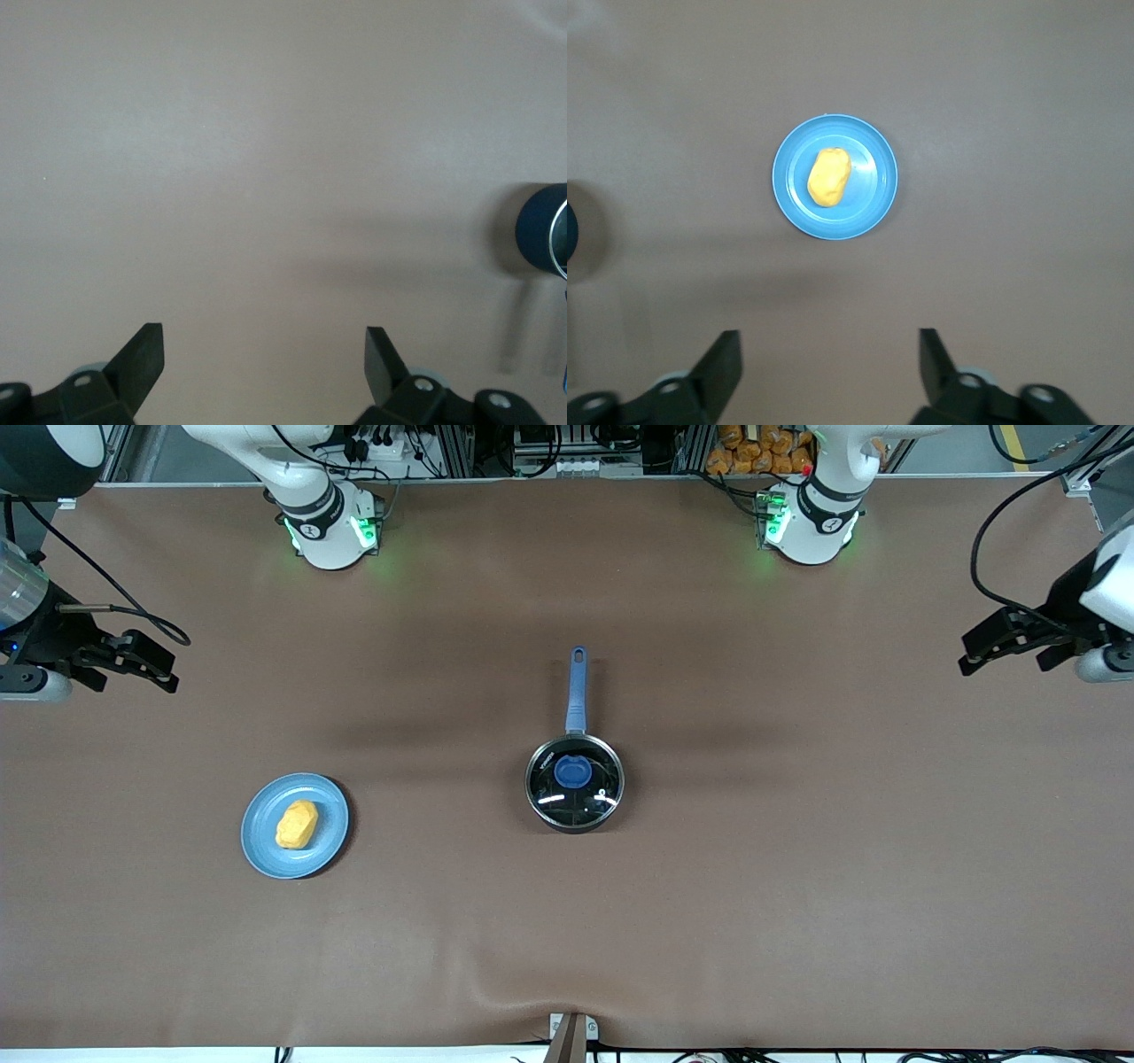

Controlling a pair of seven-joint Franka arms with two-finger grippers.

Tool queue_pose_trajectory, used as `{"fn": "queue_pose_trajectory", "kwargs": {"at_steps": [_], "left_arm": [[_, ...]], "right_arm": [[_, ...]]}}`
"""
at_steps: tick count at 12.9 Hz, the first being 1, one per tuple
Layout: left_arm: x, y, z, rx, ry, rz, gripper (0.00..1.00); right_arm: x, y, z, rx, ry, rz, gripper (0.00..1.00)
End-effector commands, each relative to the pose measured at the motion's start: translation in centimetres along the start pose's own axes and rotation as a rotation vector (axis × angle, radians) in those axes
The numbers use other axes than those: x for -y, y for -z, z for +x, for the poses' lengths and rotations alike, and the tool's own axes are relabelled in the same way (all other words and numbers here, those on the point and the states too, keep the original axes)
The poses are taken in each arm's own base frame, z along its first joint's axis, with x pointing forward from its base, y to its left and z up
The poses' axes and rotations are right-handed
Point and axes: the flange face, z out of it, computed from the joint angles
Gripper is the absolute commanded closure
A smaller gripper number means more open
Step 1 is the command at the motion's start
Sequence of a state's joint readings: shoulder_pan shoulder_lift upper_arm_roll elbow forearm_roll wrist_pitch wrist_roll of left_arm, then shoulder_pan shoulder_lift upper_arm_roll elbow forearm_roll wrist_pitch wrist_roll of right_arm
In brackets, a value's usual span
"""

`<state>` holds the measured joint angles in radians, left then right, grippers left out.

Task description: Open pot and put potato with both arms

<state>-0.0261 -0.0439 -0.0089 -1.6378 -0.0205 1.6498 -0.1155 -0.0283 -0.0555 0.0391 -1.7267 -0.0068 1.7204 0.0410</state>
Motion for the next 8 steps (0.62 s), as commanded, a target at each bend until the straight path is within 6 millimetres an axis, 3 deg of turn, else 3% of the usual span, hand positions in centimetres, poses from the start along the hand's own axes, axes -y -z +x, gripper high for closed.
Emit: {"fn": "queue_pose_trajectory", "kwargs": {"at_steps": [1,3,4,6,8], "left_arm": [[0.0,0.6,0.5,-0.008,-0.006,-0.017,0.00],[-0.6,0.4,0.5,-0.005,-0.017,-0.017,0.00],[-0.8,0.5,0.4,-0.008,-0.020,-0.018,0.00],[-0.8,0.2,0.5,-0.002,-0.020,-0.017,0.00],[-1.0,-0.3,0.7,0.008,-0.022,-0.018,0.00]], "right_arm": [[0.3,0.4,-0.7,-0.015,0.011,0.004,0.01],[0.7,0.2,-0.6,-0.012,0.019,0.004,0.00],[1.9,0.2,-0.4,-0.024,0.034,0.006,0.00],[2.9,-1.1,0.4,-0.030,0.030,0.009,0.00],[3.3,-3.6,2.0,-0.030,0.030,0.011,0.00]]}}
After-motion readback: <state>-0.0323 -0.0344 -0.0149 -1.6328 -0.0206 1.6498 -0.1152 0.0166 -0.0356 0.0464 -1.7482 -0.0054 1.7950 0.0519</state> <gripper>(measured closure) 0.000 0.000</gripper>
